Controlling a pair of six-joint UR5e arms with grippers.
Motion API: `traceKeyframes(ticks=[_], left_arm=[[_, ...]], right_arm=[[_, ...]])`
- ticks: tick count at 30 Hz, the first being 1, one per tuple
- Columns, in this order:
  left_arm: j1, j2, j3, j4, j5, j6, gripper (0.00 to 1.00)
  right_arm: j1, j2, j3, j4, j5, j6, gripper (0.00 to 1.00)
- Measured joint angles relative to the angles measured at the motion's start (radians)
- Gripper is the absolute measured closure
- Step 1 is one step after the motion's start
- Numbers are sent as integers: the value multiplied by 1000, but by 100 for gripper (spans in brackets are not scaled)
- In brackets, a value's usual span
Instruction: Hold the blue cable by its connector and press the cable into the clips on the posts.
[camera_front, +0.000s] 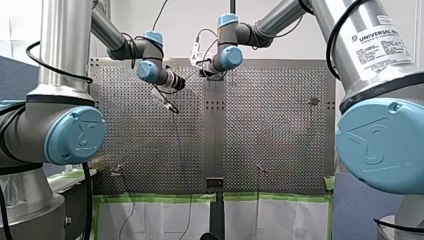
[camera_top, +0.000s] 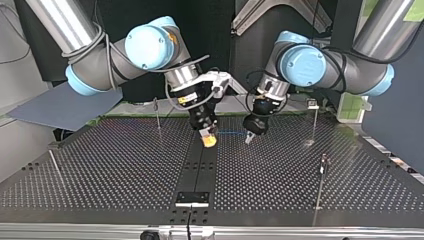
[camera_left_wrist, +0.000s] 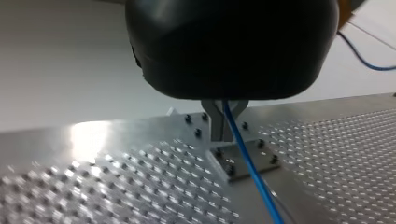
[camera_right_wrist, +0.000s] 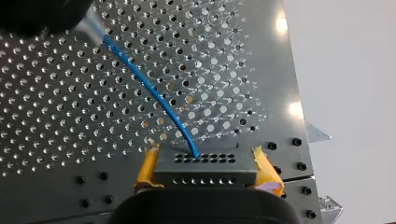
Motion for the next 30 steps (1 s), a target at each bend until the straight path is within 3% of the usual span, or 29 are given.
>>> traceKeyframes(ticks=[11, 17, 25, 30], left_arm=[[27, 69, -7, -63, -95, 67, 100], [36, 102, -29, -101, -111, 115, 100], [43, 124, -34, -115, -124, 141, 100], [49, 145, -44, -152, -155, 180, 100]], right_arm=[[1, 5, 16, -2, -11, 0, 100], [2, 7, 17, -2, -12, 1, 100], [-2, 11, 17, -5, -15, 9, 100], [-2, 13, 17, -7, -23, 9, 100]])
